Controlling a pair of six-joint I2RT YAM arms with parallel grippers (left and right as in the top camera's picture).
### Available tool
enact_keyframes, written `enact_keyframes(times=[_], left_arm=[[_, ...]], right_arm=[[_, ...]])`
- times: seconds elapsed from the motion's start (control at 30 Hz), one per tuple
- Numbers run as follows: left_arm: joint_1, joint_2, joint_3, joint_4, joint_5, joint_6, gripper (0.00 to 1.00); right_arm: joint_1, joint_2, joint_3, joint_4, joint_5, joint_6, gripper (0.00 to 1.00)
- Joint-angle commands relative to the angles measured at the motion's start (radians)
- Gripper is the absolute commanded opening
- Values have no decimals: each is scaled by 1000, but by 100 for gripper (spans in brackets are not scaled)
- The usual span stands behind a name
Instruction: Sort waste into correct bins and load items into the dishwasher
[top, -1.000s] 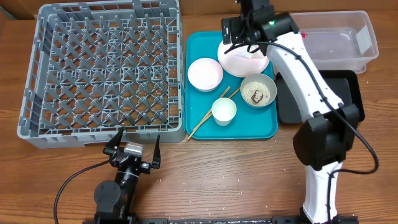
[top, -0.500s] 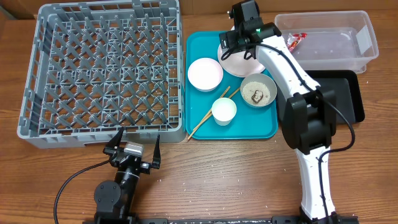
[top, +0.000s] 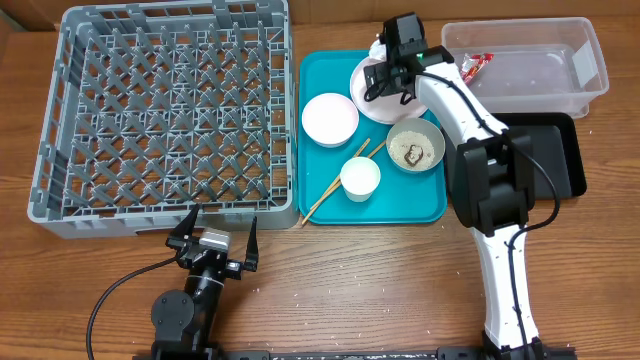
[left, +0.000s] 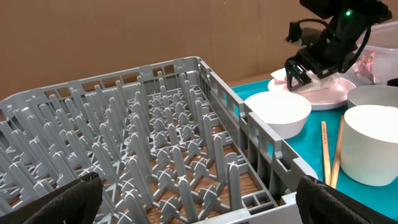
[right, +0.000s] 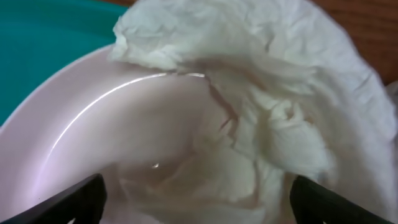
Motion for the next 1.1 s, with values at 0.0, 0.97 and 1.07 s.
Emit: enact_keyframes(times=[0.0, 0.97, 1.07], left_arm=[[6, -10, -6, 0, -7, 11, 100], [6, -9, -6, 0, -7, 11, 100], [6, -9, -6, 0, -7, 11, 100]], right_arm=[[2, 32, 15, -28, -74, 2, 88], [-97, -435, 18, -183, -23, 317, 4], [-137, -423, 13, -184, 55, 399, 4]])
